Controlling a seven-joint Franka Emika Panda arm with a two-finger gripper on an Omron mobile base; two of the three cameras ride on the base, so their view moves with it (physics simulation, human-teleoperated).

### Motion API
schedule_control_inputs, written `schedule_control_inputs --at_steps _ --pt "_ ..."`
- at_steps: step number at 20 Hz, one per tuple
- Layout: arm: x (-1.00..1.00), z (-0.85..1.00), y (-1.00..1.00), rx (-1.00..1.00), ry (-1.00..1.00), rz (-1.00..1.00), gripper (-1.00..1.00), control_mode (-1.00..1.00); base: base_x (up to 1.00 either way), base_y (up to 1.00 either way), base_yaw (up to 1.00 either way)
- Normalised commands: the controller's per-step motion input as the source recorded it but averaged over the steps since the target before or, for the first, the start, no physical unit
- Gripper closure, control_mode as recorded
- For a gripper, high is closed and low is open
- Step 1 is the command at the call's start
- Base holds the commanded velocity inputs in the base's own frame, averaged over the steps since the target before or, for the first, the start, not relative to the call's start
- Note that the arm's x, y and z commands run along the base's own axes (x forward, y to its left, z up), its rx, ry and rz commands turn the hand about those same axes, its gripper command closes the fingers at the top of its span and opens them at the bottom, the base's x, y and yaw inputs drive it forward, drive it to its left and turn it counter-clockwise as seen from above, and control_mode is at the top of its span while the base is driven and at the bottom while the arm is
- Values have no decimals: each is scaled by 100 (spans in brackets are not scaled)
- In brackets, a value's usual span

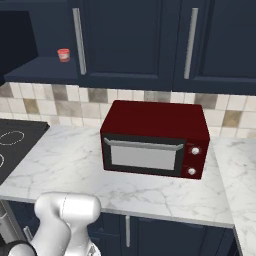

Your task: Pick the candle and candle from the dining table and place them in the open cabinet. Close the cabinet after placing the objects.

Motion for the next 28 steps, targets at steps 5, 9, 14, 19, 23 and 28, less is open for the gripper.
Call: schedule_control_inputs --at_steps 5,9,14,19,23,28 --pt "11 -3 37 -10 0 -15 -100 -100 0 0 0" --pt "25 0 25 -10 0 -15 -100 -100 0 0 0" --pt "35 0 26 -11 0 -16 -100 -100 0 0 0" --pt "26 0 9 -12 0 -16 -100 -100 0 0 0" --pt "18 0 0 -7 0 -13 -100 -100 0 0 0" --pt "6 0 -3 -5 -2 -11 -100 -100 0 0 0"
